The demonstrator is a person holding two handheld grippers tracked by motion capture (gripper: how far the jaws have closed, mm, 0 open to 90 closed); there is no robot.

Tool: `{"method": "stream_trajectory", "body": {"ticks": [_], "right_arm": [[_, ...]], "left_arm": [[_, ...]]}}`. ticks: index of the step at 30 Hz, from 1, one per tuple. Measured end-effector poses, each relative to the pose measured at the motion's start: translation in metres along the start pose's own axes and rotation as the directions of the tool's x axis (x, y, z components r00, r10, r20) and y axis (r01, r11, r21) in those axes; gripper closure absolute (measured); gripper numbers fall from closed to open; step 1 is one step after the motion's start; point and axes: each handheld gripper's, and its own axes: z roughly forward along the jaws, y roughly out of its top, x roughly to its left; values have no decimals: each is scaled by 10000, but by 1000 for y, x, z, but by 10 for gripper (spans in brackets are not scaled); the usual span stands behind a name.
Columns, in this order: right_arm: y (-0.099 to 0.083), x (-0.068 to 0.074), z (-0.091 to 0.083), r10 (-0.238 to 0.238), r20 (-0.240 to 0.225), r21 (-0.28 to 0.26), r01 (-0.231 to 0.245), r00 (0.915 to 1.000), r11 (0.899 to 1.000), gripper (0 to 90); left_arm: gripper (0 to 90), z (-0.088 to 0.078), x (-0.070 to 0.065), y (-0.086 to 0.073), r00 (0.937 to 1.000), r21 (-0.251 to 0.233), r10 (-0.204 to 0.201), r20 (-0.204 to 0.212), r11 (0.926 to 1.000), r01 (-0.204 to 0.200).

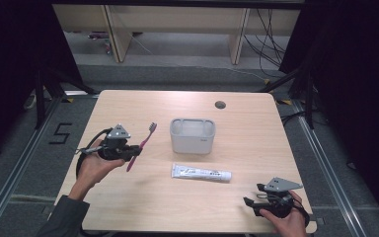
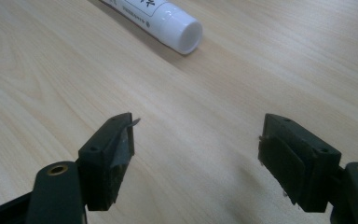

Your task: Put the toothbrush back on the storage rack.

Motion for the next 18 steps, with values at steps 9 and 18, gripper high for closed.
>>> {"method": "stream_trajectory", "body": {"ticks": [9, 18], "right_arm": [[0, 0, 0, -45, -12, -12, 45, 10000, 10000, 271], [0, 1, 0, 129, -19, -25, -129, 9999, 9999, 272]], "left_arm": [[834, -5, 1, 18, 9993, -1276, -268, -265, 9916, 232], [834, 1, -4, 37, 9972, -2342, -683, -314, 9704, 591]]}}
